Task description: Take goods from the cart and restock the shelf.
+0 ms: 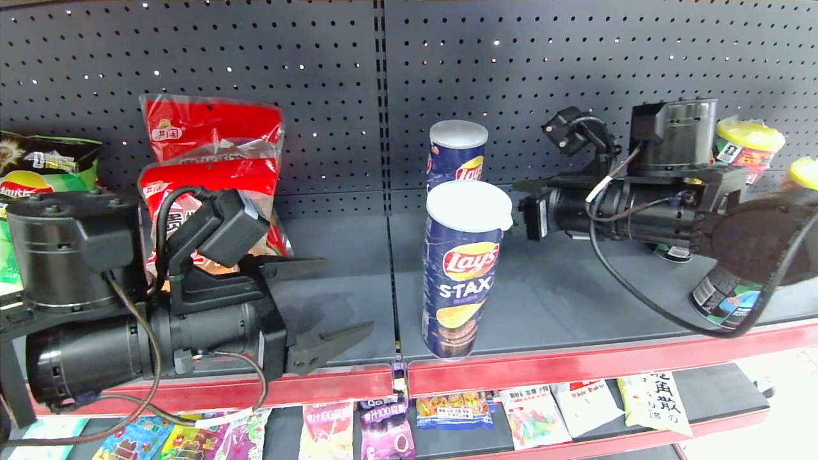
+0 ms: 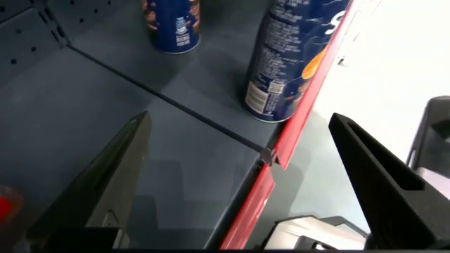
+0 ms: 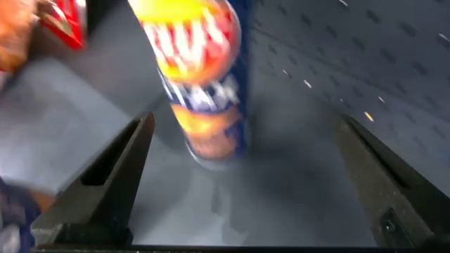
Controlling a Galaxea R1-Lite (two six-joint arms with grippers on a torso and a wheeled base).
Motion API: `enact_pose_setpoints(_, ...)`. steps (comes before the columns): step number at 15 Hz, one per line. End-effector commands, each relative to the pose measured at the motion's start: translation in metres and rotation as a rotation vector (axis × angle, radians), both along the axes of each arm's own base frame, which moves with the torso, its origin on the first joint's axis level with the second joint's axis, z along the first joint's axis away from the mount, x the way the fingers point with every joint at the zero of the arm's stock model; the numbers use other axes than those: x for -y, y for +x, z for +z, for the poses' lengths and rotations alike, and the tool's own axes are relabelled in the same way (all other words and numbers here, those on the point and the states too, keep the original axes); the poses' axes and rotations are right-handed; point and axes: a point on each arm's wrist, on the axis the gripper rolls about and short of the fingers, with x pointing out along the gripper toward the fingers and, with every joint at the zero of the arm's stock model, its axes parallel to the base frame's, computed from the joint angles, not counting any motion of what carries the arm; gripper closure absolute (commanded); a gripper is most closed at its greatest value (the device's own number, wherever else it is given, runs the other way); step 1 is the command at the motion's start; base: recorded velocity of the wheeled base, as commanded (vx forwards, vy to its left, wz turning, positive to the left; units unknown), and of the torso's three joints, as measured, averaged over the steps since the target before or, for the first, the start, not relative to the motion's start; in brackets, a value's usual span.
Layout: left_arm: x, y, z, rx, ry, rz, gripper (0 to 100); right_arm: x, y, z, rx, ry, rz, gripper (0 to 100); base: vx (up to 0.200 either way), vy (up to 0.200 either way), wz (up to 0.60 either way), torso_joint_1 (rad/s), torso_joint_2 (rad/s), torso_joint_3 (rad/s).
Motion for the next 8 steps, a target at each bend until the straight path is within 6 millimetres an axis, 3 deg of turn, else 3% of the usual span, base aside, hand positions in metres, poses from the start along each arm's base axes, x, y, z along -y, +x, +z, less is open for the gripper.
enact_pose_setpoints(1,0.003,0.002,-0.003,-0.002,0.015,0.007,0,0.022,-0.033,0.008,0.014,-0.004,-0.049,0,0.0,0.0,0.0,0.0,0.0,0.0)
enact_pose_setpoints(3,0.004,0.003,-0.004,0.011,0.034,0.011,0,0.032,-0.056,0.009,0.017,-0.004,-0.053,0,0.0,0.0,0.0,0.0,0.0,0.0)
enact_pose_setpoints(5,0.005,0.007,-0.009,0.005,0.059,0.048,0,0.05,-0.105,0.0,0.005,-0.01,-0.039,0,0.0,0.0,0.0,0.0,0.0,0.0)
enact_pose_setpoints(8,0.013,0.024,-0.016,0.012,0.085,0.121,0,0.069,-0.16,-0.009,0.033,0.007,-0.004,0,0.0,0.0,0.0,0.0,0.0,0.0)
